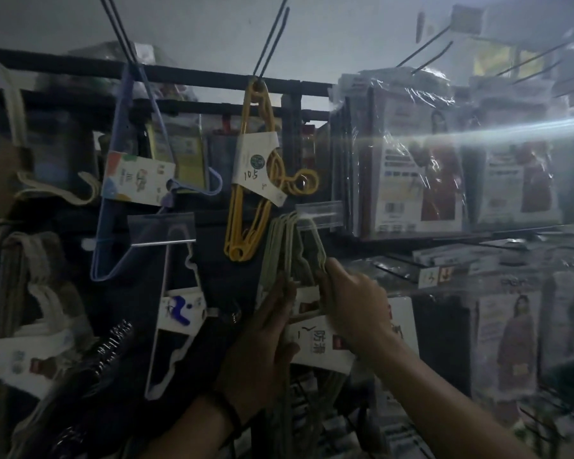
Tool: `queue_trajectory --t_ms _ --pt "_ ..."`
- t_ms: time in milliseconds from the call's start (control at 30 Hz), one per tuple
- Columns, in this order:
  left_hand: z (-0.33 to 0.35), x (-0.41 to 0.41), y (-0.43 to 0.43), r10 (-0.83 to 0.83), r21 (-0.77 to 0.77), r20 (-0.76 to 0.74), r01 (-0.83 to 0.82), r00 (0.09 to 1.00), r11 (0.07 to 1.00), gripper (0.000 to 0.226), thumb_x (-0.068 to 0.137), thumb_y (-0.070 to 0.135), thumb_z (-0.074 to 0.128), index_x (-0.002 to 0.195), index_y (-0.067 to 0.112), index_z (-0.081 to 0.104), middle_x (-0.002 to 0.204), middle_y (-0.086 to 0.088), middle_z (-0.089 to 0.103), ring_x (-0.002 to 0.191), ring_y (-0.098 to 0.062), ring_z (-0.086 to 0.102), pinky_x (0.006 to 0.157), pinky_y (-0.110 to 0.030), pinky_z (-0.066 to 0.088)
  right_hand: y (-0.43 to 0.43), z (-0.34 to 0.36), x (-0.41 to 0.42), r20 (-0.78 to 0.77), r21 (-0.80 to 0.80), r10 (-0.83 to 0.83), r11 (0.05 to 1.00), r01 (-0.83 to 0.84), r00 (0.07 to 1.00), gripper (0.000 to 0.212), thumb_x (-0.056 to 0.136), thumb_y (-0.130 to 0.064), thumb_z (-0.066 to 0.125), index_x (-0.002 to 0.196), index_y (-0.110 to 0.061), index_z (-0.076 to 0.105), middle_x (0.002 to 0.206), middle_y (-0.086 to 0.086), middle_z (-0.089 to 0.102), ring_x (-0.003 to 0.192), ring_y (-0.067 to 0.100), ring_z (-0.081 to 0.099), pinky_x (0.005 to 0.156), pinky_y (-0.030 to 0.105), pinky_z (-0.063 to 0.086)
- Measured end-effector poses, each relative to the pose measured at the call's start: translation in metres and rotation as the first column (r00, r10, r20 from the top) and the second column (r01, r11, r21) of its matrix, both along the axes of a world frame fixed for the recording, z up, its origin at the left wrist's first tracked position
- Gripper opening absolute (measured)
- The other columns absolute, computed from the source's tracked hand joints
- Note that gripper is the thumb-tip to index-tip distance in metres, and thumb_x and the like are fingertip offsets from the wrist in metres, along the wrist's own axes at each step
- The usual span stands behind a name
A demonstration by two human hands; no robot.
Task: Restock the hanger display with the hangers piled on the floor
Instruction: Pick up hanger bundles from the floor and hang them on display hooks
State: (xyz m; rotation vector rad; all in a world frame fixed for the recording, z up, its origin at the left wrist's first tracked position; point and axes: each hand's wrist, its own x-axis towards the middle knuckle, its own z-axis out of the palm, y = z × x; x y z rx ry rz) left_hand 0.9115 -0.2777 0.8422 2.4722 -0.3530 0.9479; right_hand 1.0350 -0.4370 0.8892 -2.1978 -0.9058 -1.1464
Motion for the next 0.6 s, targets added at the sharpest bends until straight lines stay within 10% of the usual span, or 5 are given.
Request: queue_trajectory --t_ms 167,367,600 --pt "-0.002 0.009 -0.010 0.035 0.045 0.020 -0.036 0.999 0.998 0.089 0.105 0.012 0.058 0.160 0.044 -0.004 0.166 0.032 -0.020 0.151 0.015 -0.012 0.118 -0.004 0.011 -0.004 -0.008 0.006 0.085 0.118 -0.014 0.993 0.004 0.996 0.011 0.101 -0.033 0.061 0.105 -0.023 0.057 0.082 -0.004 0.067 0.052 0.013 0.048 0.047 0.019 0.014" --pt "-0.001 0.030 -0.005 0.084 0.147 0.061 -0.092 0.995 0.985 0.091 0.105 0.008 0.053 0.162 0.041 -0.009 0.169 0.025 -0.019 0.158 -0.002 0.004 0.123 -0.025 0.031 0.000 -0.005 0.030 -0.005 0.088 0.016 0.996 -0.016 1.000 0.015 0.107 -0.037 0.050 0.108 -0.024 0.058 0.084 -0.003 0.065 0.062 0.018 0.061 0.052 0.034 0.051" --pt "0.013 0.042 0.010 0.321 0.268 -0.118 -0.282 0.940 0.921 0.096 0.099 0.025 0.062 0.163 0.042 -0.006 0.167 0.018 -0.030 0.159 -0.013 0.003 0.127 -0.038 0.027 0.032 0.007 0.054 -0.162 -0.056 0.006 0.998 -0.015 0.987 0.008 0.102 -0.024 0.059 0.110 -0.024 0.057 0.099 0.002 0.063 0.078 0.022 0.068 0.063 0.032 0.055"
